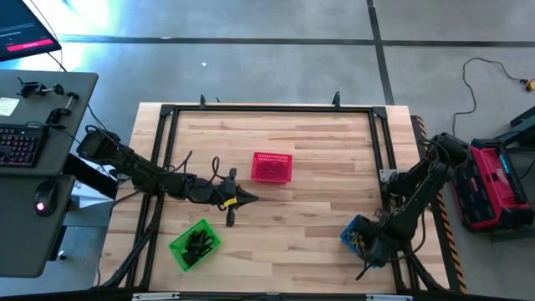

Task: Sort rubber bands into baskets
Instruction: Put the yellow rubber band into the blue bin, then return to Home Position

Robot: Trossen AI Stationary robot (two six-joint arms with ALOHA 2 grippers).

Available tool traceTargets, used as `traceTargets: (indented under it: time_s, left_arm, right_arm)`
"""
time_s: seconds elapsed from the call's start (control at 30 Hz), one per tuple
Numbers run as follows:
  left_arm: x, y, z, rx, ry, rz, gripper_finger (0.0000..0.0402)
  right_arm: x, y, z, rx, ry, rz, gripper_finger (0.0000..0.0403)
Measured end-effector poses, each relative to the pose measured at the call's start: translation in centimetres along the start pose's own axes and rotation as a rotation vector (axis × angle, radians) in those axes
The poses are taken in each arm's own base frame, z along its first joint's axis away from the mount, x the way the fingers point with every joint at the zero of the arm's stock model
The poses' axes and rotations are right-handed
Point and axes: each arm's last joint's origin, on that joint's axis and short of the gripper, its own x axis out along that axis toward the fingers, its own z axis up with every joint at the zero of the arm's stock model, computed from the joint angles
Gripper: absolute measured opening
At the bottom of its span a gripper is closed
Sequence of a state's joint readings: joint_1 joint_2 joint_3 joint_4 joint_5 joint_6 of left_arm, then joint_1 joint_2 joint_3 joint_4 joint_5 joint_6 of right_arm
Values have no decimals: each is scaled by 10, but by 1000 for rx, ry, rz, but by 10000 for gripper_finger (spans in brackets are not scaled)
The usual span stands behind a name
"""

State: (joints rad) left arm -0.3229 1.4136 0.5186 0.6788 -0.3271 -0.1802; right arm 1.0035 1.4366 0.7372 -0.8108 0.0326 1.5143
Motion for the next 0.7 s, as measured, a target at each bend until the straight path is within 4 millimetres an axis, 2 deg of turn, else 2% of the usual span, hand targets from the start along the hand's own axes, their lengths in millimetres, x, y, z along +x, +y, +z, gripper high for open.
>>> traceTargets:
  time_s: [0.17,0.53,0.7]
  left_arm:
    - [0,0,0,0,0,1,0]
    - [0,1,0,6,0,6,0]
    - [0,1,0,7,0,6,0]
  right_arm:
    - [1,2,-1,-23,31,13,13]
    - [0,2,-1,12,96,12,130]
    - [-18,10,1,-15,68,6,146]
